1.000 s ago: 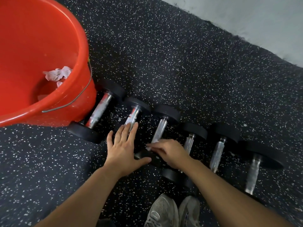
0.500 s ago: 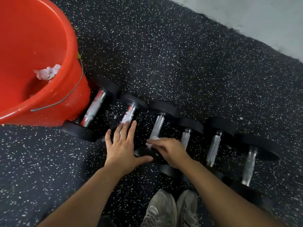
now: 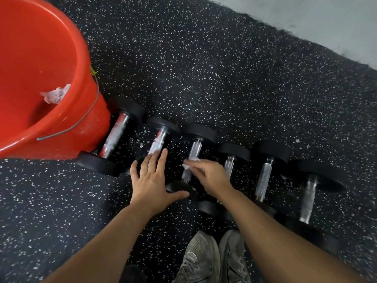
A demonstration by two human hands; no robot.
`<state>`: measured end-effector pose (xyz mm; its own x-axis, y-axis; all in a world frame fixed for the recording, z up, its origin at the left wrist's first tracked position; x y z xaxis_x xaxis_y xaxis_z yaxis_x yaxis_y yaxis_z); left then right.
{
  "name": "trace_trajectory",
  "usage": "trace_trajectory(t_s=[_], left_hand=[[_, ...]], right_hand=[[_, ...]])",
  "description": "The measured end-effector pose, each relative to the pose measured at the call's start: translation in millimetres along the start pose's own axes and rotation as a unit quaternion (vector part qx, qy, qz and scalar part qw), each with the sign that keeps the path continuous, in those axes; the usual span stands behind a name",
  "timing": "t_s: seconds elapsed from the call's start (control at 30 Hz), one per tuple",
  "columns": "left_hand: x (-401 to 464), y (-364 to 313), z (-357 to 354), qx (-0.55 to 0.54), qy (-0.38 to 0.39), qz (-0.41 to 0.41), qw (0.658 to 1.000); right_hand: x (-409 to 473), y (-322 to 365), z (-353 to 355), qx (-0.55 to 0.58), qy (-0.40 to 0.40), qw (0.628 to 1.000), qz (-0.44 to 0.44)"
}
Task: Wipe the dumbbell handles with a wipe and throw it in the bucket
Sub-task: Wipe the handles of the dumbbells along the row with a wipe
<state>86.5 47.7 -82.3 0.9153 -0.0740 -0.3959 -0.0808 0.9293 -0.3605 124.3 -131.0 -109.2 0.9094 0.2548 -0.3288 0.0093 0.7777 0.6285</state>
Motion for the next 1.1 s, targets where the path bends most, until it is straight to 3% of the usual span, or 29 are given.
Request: trace_trajectory(t_s=[0.23,0.4,0.5,0.7,0.87,1.1], left_hand=[[-2,-8,6,-0.005,-0.002,-0.003,1.0],[-12,-43,9,0.022,-0.004,-0.066,0.998],[-20,-77,-1,0.025,0.01,-0.11,0.994],[-19,-107,-42,0.058,0.063,-0.101,0.991],[-17,-108,-54,0.084,0.063,-0.08,0.991],[-14,-108,-57,0.08,0.079,-0.073,0.991]], right_hand=[[-10,13,-8,-0.019,0.15,0.989,0.001],[-36,-3,47,0.147,0.0,0.988,-0.047],[-57,-35,77,0.168,-0.056,0.981,-0.082],[-77,-83,110,0.095,-0.083,0.985,-0.118],[-63,-77,112,-0.003,-0.05,0.996,-0.071],[-47,-79,80,-0.058,-0.037,0.997,-0.035]])
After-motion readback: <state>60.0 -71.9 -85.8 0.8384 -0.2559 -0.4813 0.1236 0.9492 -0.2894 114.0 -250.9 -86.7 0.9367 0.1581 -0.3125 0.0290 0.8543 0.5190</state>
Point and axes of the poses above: each hand's wrist, its own x-axis towards the middle knuckle, its own z-axis out of the back of the hand, y = z × x, the point moved 9 cm from there along x, towards the middle knuckle, and after that the axes turned 1 degree about -z, right-handed, at the moved point
